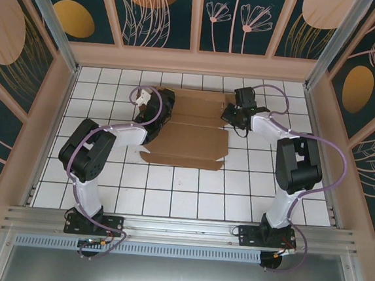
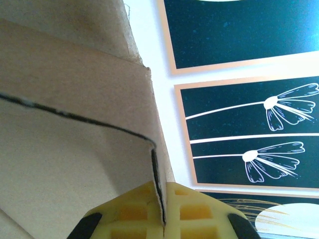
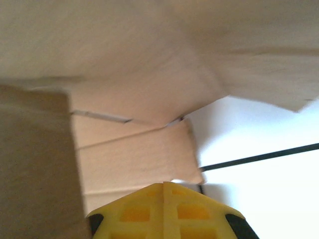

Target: Fold the paper box

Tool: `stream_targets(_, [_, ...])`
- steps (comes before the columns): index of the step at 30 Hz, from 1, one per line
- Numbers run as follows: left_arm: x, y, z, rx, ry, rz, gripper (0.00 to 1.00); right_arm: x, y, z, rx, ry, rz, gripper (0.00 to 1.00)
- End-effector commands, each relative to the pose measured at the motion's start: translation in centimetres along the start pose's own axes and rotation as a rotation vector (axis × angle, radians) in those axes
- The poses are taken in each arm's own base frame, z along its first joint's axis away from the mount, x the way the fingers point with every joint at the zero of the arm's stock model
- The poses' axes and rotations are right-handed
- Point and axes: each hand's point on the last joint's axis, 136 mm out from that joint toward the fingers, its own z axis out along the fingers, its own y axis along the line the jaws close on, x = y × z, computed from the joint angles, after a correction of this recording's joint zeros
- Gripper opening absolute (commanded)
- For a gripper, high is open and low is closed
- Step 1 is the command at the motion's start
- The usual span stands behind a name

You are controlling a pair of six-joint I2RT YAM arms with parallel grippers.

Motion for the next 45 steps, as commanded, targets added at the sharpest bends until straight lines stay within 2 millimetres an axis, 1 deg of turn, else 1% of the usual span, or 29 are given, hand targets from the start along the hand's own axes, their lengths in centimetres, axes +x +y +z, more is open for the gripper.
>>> stream_targets(1, [0.8,2.1,0.2,-0.079,0.037,0.058,0.00,-1.0,-3.1,0.3,0.135,-0.039,-0.001,0.03])
stream_targets(6, [0.9,2.1,0.2,-0.080,0.040,0.059,0.00,0.2,-4.8,1.6,0.170,0.000,0.002,0.03])
stream_targets(10, [0.9,1.7,0.1,-0.072,0.042,0.059,0.00,1.4,-4.8,3.0,0.138,0.048,0.010,0.05])
stream_targets(12, [0.8,1.5,0.1,-0.070,0.041,0.058,0.00,1.8,-3.9,3.3,0.088,0.067,0.020,0.06])
stream_targets(14, [0.9,1.6,0.1,-0.072,0.043,0.058,0.00,1.7,-2.9,3.2,0.030,0.064,0.026,0.07])
stream_targets(19, [0.9,1.7,0.1,-0.072,0.048,0.049,0.00,0.8,0.8,1.9,-0.133,0.027,0.032,0.08])
stream_targets(22, [1.1,1.8,0.1,-0.072,0.054,0.042,0.00,1.3,2.5,2.1,-0.184,0.048,0.031,0.09])
stream_targets(25, [1.3,2.0,0.3,-0.076,0.062,0.045,0.00,2.6,3.4,3.5,-0.197,0.102,0.012,0.10])
stream_targets(27, [1.4,2.4,0.3,-0.087,0.067,0.041,0.00,3.5,3.4,4.4,-0.189,0.133,0.003,0.10])
stream_targets(29, [1.4,2.6,0.3,-0.093,0.068,0.036,0.00,3.9,3.3,4.6,-0.187,0.145,0.002,0.10])
stream_targets(30, [1.4,2.8,0.3,-0.099,0.065,0.033,0.00,3.9,3.3,4.3,-0.189,0.141,-0.005,0.10])
stream_targets(32, [1.2,2.8,0.3,-0.103,0.052,0.024,0.00,3.0,3.8,2.3,-0.217,0.098,-0.052,0.10])
stream_targets(34, [1.0,2.7,0.5,-0.111,0.041,0.024,0.00,1.6,4.8,-0.8,-0.288,0.038,-0.102,0.10])
stream_targets(35, [0.9,2.7,0.7,-0.129,0.037,0.028,0.00,0.8,5.2,-2.7,-0.326,0.004,-0.118,0.10])
stream_targets(37, [1.0,2.2,1.3,-0.135,0.030,0.036,0.00,-0.9,5.1,-6.0,-0.373,-0.073,-0.127,0.10])
stream_targets(38, [1.1,2.1,1.7,-0.140,0.030,0.038,0.00,-2.0,4.5,-7.6,-0.378,-0.120,-0.121,0.10])
stream_targets(39, [1.2,1.9,2.0,-0.144,0.030,0.035,0.00,-3.3,3.6,-9.1,-0.374,-0.172,-0.108,0.10])
stream_targets(40, [1.2,1.7,2.3,-0.144,0.031,0.032,0.00,-4.3,2.7,-10.1,-0.364,-0.214,-0.090,0.09])
stream_targets(41, [1.3,1.5,2.6,-0.142,0.032,0.029,0.00,-5.6,1.2,-11.2,-0.329,-0.264,-0.058,0.10])
stream_targets(43, [1.2,1.2,2.9,-0.144,0.027,0.025,0.00,-7.8,-2.0,-12.2,-0.242,-0.340,0.007,0.09])
stream_targets(44, [1.1,1.1,3.1,-0.145,0.025,0.026,0.00,-8.5,-3.8,-12.2,-0.180,-0.371,0.039,0.09])
stream_targets(45, [1.0,1.1,3.3,-0.150,0.022,0.025,0.00,-9.1,-5.7,-11.7,-0.124,-0.390,0.067,0.10])
